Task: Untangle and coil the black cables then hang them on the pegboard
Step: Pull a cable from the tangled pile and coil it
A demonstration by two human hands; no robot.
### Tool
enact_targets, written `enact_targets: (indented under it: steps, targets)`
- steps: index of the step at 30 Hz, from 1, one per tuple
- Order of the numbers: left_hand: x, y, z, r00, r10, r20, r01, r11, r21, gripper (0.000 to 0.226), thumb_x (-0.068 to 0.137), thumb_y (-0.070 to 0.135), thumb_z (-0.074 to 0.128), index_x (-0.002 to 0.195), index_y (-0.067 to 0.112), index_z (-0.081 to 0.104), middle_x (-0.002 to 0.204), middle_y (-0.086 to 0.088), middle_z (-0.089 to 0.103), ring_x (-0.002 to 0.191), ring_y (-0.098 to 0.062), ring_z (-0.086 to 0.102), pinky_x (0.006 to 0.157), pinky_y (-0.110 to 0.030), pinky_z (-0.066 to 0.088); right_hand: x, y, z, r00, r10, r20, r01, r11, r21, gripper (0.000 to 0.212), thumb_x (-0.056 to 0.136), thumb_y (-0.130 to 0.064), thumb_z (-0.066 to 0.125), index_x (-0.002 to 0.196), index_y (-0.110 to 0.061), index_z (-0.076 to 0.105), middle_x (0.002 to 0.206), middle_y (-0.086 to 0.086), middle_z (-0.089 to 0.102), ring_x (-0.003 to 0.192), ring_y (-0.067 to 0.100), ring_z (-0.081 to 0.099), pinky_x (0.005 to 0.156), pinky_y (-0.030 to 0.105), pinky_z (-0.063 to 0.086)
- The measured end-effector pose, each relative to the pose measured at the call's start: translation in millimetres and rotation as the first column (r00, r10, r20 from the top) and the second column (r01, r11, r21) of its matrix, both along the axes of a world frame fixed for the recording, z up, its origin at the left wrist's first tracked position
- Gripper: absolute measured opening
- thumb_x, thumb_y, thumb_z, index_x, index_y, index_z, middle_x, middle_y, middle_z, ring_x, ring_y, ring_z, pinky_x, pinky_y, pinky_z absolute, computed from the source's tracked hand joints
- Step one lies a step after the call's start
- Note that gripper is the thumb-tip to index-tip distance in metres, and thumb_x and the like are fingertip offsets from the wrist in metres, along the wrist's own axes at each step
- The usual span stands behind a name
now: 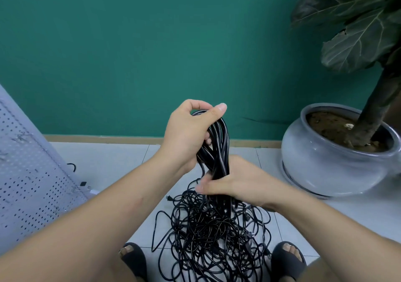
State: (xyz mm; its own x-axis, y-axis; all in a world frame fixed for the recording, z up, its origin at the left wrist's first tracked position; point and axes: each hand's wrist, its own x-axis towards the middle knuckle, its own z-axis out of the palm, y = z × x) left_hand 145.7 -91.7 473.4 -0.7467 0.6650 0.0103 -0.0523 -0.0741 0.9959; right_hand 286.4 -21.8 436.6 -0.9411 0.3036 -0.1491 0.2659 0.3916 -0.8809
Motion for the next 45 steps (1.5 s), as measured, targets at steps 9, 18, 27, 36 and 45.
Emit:
enact_targets:
  steps: [9, 18, 27, 36, 45]
  targets:
    - [-11.4, -0.5, 10.4, 0.938, -0.141, 0.317, 0.145, 0.989, 0.01, 0.056, 0.093, 0.033, 0.082, 0.058, 0.028, 0.039, 0.055, 0.002, 0.019, 0.04, -0.013, 0.015, 0.047, -0.028, 0.01, -11.8, -10.9, -15.1, 0.986, -0.153, -0.059, 0.155, 0.988, 0.022, 0.019, 0.093, -0.024, 0.066, 0.11, -0.031, 0.072, 0.065, 0.004, 0.067, 0.058, 0.017, 0.06, 0.06, 0.04, 0.052]
    - [-14.1, 1.3, 7.5, 0.971, -0.206, 0.119, 0.196, 0.976, 0.091, 0.047, 0.101, 0.065, 0.061, 0.099, 0.018, 0.058, 0.079, -0.007, 0.055, 0.072, -0.021, 0.053, 0.073, -0.035, 0.047, -15.3, -3.3, -5.2, 0.954, -0.28, -0.107, 0.274, 0.96, -0.066, 0.031, 0.102, -0.034, 0.067, 0.078, -0.014, 0.073, 0.058, 0.008, 0.067, 0.056, 0.028, 0.059, 0.063, 0.042, 0.05]
    - [-6.9, -10.5, -46.9, 0.82, -0.559, -0.121, 0.493, 0.798, -0.346, 0.019, 0.087, 0.022, 0.049, 0.093, 0.025, 0.067, 0.093, 0.015, 0.07, 0.097, -0.006, 0.065, 0.11, -0.044, 0.049, -3.2, 20.1, 13.0, 0.897, -0.384, -0.217, 0.345, 0.918, -0.198, 0.048, 0.104, -0.035, 0.068, 0.072, 0.001, 0.072, 0.059, 0.018, 0.063, 0.054, 0.029, 0.059, 0.053, 0.03, 0.046]
    - [6.2, -7.4, -78.8, 0.772, -0.569, -0.284, 0.415, 0.789, -0.453, 0.022, 0.115, 0.02, 0.045, 0.113, 0.014, 0.066, 0.1, -0.008, 0.081, 0.098, -0.021, 0.077, 0.102, -0.041, 0.056, 2.0, 28.9, 21.9, 0.839, -0.48, -0.254, 0.433, 0.874, -0.221, 0.035, 0.102, -0.032, 0.071, 0.09, 0.001, 0.071, 0.064, 0.001, 0.046, 0.048, 0.021, 0.053, 0.042, 0.022, 0.039]
    - [38.8, -5.2, -96.6, 0.716, -0.659, -0.228, 0.439, 0.68, -0.587, 0.022, 0.111, 0.04, 0.047, 0.106, 0.031, 0.067, 0.099, 0.011, 0.082, 0.073, -0.025, 0.06, 0.079, -0.047, 0.057, -6.7, 27.6, 16.9, 0.775, -0.539, -0.329, 0.426, 0.831, -0.358, 0.038, 0.104, -0.029, 0.068, 0.069, -0.014, 0.07, 0.082, 0.011, 0.078, 0.073, 0.03, 0.074, 0.072, 0.038, 0.054]
